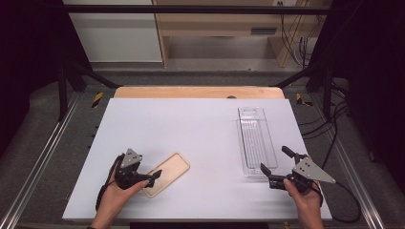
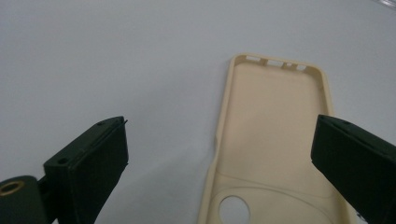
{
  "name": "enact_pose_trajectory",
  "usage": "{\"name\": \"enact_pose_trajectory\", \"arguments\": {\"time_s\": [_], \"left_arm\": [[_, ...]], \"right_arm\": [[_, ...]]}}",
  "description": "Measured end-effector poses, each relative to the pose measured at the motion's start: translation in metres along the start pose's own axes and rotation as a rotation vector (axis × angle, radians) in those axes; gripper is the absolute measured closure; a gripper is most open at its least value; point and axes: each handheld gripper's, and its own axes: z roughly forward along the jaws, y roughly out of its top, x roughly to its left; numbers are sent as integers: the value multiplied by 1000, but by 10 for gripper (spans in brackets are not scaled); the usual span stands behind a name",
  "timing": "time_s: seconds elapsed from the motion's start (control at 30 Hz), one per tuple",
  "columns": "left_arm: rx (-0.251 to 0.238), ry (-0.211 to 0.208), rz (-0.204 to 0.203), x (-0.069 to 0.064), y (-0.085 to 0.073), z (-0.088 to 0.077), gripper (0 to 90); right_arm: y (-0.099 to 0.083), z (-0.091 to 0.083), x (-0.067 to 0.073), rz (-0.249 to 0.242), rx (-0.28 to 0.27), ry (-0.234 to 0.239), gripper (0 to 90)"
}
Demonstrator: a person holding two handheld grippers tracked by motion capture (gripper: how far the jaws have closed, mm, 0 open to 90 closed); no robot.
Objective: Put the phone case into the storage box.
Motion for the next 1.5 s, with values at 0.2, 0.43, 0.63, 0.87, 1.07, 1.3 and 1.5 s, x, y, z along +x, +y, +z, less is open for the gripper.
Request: {"name": "enact_pose_trajectory", "arguments": {"time_s": [0.2, 0.43, 0.63, 0.87, 1.07, 1.3, 1.5], "left_arm": [[41, -21, 25, -1, -1, 3, 52], [52, -16, 34, -1, -2, 4, 132], [80, -11, 17, 3, -3, 2, 289], [110, -21, 0, 6, -5, 1, 513], [146, -23, -21, 12, -9, -2, 635], [168, -38, -27, 14, -11, -3, 739], [157, -69, -39, 17, -14, -4, 826]], "right_arm": [[0, 1, 1, -8, 11, 1, 34], [-1, 1, 1, -9, 12, 1, 34], [0, 1, 1, -12, 13, 1, 34], [-1, 2, 2, -20, 18, 2, 35], [-1, 2, 2, -19, 20, 1, 35], [-1, 3, 2, -18, 24, 2, 35], [-1, 3, 2, -18, 22, 3, 35]]}}
